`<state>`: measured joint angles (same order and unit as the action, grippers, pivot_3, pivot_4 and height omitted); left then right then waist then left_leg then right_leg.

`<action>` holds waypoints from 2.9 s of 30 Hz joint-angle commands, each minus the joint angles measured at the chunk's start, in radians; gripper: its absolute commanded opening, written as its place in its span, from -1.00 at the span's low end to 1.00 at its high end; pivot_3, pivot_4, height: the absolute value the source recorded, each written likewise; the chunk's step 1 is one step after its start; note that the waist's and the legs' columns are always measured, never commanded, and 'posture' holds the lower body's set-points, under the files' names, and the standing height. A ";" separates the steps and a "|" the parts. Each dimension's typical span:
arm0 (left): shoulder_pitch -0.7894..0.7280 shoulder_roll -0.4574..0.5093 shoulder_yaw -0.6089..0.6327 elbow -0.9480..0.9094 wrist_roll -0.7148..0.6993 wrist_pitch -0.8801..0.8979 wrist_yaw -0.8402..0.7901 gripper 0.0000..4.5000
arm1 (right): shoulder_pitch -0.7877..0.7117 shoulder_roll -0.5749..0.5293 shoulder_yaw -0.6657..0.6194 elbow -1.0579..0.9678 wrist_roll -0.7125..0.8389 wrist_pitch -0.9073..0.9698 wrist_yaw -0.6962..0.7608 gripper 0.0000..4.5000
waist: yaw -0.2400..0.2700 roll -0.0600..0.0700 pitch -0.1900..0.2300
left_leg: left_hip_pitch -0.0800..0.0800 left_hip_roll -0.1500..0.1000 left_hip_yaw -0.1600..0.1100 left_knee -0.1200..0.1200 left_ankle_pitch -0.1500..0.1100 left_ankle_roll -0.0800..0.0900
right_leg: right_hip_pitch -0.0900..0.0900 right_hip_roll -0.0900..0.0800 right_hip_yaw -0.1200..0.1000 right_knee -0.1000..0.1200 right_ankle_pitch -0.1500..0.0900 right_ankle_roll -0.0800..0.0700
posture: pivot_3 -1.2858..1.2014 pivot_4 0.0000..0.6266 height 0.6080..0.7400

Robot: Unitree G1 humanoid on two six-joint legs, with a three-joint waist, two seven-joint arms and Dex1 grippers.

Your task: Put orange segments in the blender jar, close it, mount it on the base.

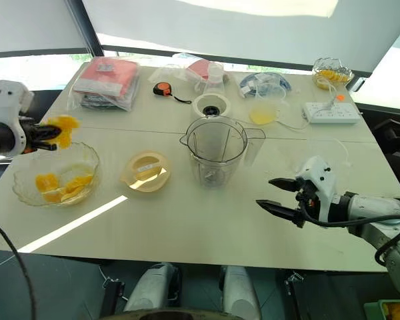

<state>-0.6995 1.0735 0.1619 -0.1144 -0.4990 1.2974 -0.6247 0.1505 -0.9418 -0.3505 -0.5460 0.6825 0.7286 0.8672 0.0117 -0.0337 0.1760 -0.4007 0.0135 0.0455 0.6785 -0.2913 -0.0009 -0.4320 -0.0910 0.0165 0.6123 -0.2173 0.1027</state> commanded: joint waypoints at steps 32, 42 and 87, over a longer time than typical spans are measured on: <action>-0.600 -0.738 -0.512 0.642 0.267 -0.738 -0.667 0.18 | 0.091 0.232 -0.231 -0.223 0.135 0.000 -0.335 0.48 | 0.000 0.004 0.000 | -0.007 -0.003 0.000 0.006 0.002 0.008 | -0.002 0.012 -0.001 0.001 -0.001 0.004 | 0.03 -0.52 1.00; -0.541 -0.763 -0.198 0.523 0.128 -0.766 -0.459 0.85 | 0.076 0.310 -0.171 -0.109 -0.011 -0.098 -0.414 0.48 | -0.001 0.004 0.000 | -0.007 -0.002 -0.001 0.006 0.002 0.008 | -0.002 0.012 -0.001 0.002 0.001 0.007 | 0.03 -0.52 1.00; 0.074 -0.441 -0.083 -0.264 -0.185 -0.434 -0.176 0.85 | -0.413 0.347 -0.015 1.117 -0.621 -0.753 -0.710 0.48 | -0.032 0.012 -0.002 | 0.010 -0.002 0.002 0.004 0.003 0.006 | 0.012 0.014 0.005 0.004 -0.001 0.004 | 0.03 -0.52 1.00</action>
<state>-0.6249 0.6220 0.0634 -0.3438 -0.6663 0.8684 -0.7997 -0.2421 -0.5711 -0.3565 0.5624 0.0612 0.0083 0.1700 -0.0199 -0.0216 0.1742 -0.3910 0.0115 0.0477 0.6824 -0.2885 0.0053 -0.4203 -0.0770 0.0213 0.6161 -0.2188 0.1070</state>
